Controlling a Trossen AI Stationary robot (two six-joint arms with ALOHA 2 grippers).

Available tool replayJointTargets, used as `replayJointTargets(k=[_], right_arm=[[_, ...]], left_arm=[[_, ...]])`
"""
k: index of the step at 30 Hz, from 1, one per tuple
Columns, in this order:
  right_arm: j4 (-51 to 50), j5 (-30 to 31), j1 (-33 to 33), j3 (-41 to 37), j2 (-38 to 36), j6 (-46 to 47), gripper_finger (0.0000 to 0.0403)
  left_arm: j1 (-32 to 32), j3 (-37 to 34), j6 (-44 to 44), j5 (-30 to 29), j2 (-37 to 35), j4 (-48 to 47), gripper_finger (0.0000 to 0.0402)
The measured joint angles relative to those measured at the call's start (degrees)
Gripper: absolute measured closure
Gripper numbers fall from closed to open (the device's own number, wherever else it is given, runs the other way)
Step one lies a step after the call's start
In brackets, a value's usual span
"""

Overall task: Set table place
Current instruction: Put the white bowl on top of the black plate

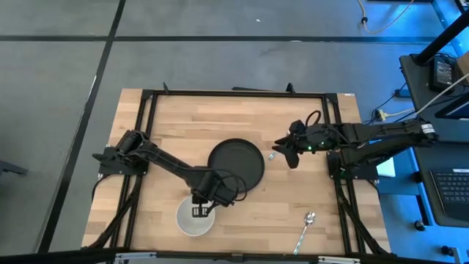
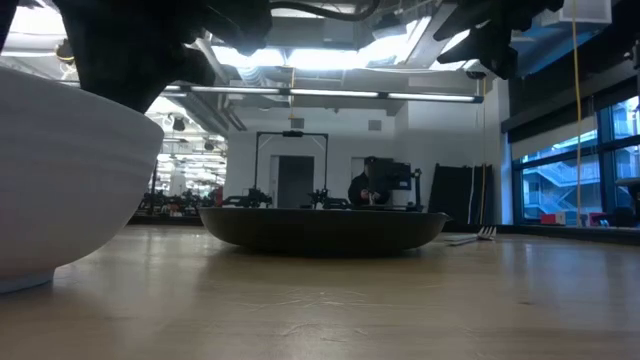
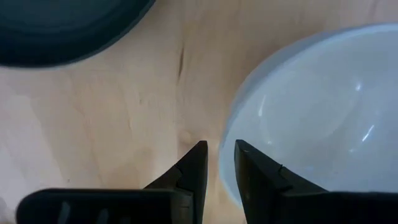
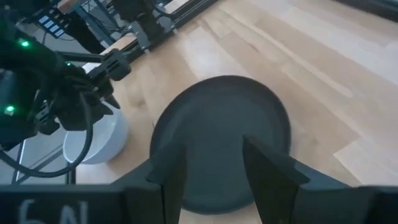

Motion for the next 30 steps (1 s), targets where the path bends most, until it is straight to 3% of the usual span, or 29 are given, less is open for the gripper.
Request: replayJointTargets(k=[18,25,30], right_arm=[[-0.21,0.09,4.12,0.00,0.00,0.22,0.0247],[-0.19,0.11,4.12,0.00,0.00,0.22,0.0247],[-0.14,0.12,4.10,0.00,0.00,0.09,0.0247]], left_arm=[[-0.24,-7.79,0.87,1.44,0.01,10.39,0.0330],[-0.19,-7.79,0.86,2.28,-0.06,9.52,0.0392],[-0.24,-6.62,0.42,4.61,-0.03,7.49,0.0398]])
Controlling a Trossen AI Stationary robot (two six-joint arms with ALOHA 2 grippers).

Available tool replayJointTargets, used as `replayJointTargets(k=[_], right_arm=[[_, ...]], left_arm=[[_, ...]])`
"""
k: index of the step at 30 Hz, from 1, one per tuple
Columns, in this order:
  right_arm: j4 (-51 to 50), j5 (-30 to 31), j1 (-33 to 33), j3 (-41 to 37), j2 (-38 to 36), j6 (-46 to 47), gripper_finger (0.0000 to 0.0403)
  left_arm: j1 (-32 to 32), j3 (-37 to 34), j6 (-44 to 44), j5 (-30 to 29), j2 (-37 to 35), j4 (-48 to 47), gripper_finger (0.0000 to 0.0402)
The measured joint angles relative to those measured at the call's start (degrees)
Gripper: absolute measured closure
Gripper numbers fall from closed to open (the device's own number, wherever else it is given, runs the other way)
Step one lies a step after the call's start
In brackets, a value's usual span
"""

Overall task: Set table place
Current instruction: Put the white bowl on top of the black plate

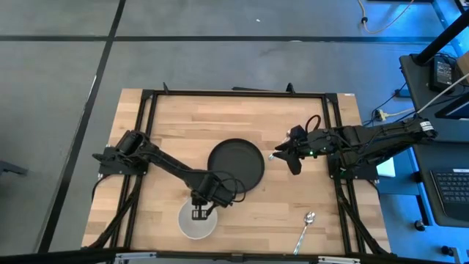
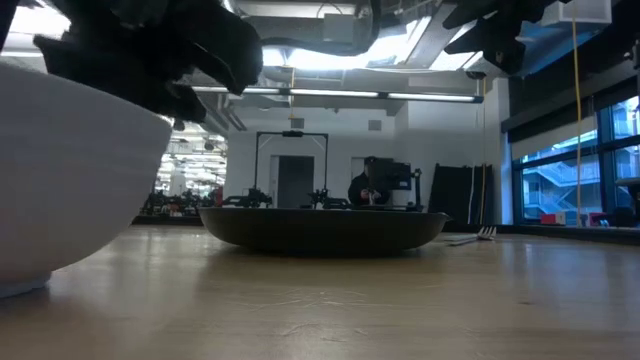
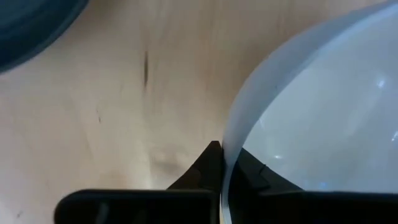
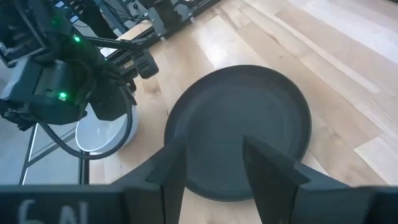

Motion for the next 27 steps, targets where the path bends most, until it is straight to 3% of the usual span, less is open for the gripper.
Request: replayJointTargets(k=[6,12,19,27], right_arm=[[0.04,0.42,-0.02,0.00,0.00,-0.13,0.0247],[0.02,0.45,-0.02,0.00,0.00,-0.07,0.0247],[-0.48,0.23,0.00,0.00,0.00,4.76,0.0247],[-5.68,-1.55,0.13,-0.04,-0.01,5.42,0.0247]], left_arm=[[-0.98,6.85,0.23,-1.80,0.07,-10.18,0.0399],[0.41,17.93,-0.89,-7.34,0.07,-20.18,0.0400],[7.57,29.10,-1.64,-13.73,0.00,-20.56,0.0401],[18.28,31.86,-1.80,-13.98,0.02,-20.28,0.0401]])
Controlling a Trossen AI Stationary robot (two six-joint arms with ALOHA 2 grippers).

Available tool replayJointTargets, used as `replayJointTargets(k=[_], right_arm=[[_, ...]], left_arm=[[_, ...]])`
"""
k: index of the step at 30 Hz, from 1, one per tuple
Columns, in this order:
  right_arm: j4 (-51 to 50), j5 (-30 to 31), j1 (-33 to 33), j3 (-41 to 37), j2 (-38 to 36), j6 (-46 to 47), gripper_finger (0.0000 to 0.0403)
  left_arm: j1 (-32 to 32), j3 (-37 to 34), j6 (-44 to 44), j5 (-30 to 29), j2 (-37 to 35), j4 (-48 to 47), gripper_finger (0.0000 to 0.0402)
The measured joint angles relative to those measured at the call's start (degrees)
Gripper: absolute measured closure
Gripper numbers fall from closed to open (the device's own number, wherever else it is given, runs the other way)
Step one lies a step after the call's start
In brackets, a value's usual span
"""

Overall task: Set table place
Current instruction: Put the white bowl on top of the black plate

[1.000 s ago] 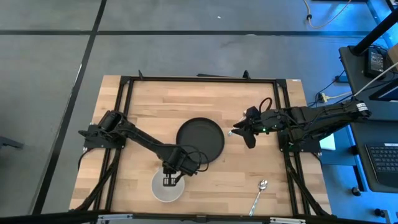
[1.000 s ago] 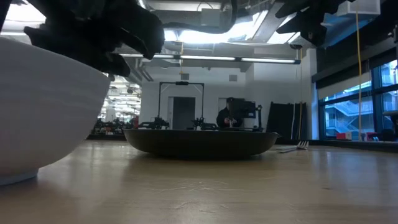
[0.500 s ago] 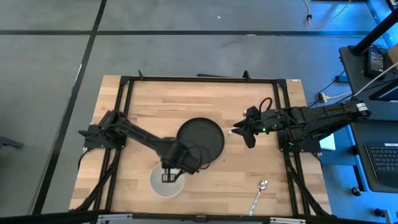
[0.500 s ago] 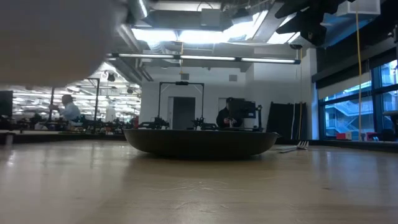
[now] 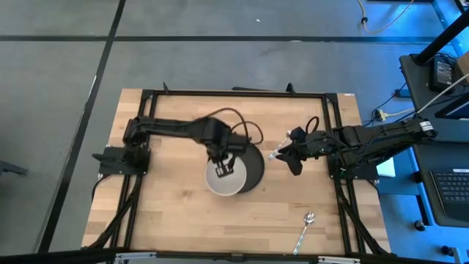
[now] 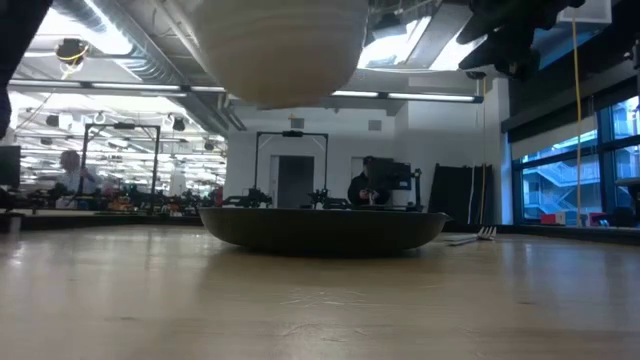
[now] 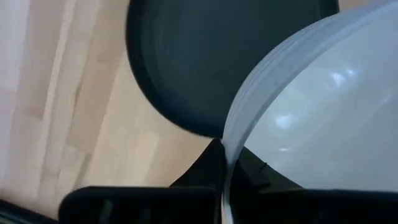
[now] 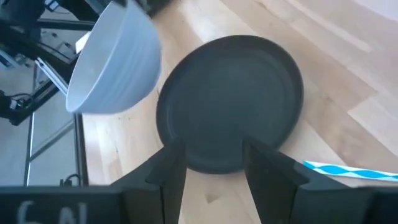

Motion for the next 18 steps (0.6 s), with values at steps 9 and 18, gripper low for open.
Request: replayJointTargets(k=[9,18], right_arm=[[-0.87,-1.15,-0.02,0.00,-3.05,-4.25,0.0247],[-4.66,-1.04,-0.04,0.00,-4.67,-4.04,0.0247]], left_arm=[[9.41,-1.59,-2.90,4.87,0.02,8.22,0.0401],[13.67,-1.64,-2.88,9.21,4.01,7.95,0.0401]])
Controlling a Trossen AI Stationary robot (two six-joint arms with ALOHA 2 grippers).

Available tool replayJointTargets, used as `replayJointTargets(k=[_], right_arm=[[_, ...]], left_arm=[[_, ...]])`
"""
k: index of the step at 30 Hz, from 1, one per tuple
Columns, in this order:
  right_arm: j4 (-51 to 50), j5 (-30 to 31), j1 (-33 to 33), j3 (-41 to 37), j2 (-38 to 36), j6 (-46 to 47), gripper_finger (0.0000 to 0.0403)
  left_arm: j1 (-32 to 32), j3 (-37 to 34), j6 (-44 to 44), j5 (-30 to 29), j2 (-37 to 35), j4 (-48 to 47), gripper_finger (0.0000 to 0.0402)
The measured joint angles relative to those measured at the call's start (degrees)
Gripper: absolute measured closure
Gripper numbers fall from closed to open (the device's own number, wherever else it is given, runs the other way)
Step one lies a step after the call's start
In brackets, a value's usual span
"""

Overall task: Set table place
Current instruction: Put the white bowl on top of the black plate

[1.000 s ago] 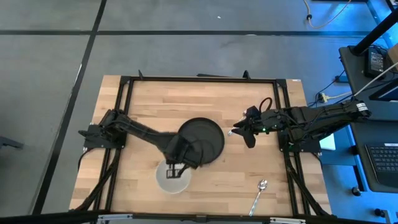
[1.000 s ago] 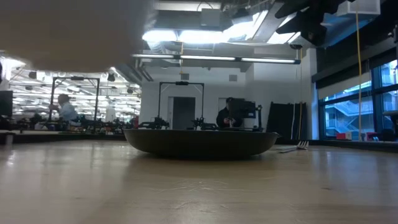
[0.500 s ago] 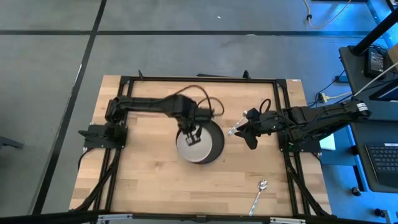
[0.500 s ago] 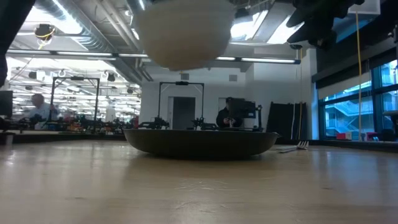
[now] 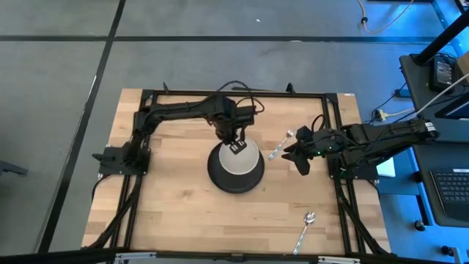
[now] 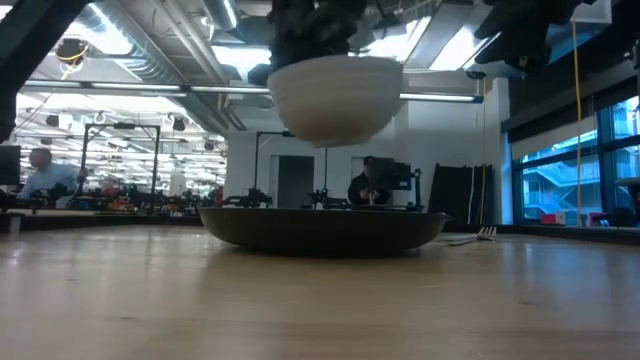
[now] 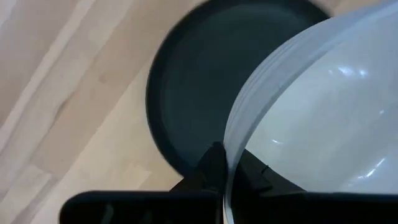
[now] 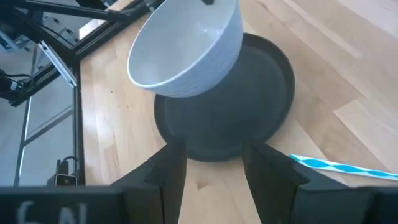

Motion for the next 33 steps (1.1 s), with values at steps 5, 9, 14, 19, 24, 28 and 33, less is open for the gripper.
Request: replayJointTargets(k=[5,9,14,19,24,28,33], right_arm=[[-0.03,0.02,0.00,0.00,-0.02,0.04,0.0247],[-0.28,0.02,0.00,0.00,0.00,0.10,0.0247],[-0.57,0.00,0.02,0.00,0.00,0.19,0.0247],[-2.12,0.00,0.02,0.02,0.00,1.44,0.0247],[-3.25,0.00,0.02,0.02,0.00,1.53,0.0247],[-3.24,0.00,0.00,0.01,0.00,1.55,0.0247],[-3.27,0.00,0.00,0.02,0.00,1.53,0.0247]], left_arm=[[-0.02,0.00,2.65,1.52,4.33,0.98,0.0401],[-0.04,-0.02,5.82,3.08,8.16,0.40,0.0401],[0.37,-0.02,7.78,3.97,10.62,-1.38,0.0401],[0.33,-0.02,8.38,4.75,11.99,-1.01,0.0401],[0.37,-0.02,8.37,4.75,12.98,2.21,0.0401],[0.51,0.00,8.18,4.56,13.04,2.45,0.0401],[0.57,0.00,7.90,4.37,13.04,2.42,0.0399]])
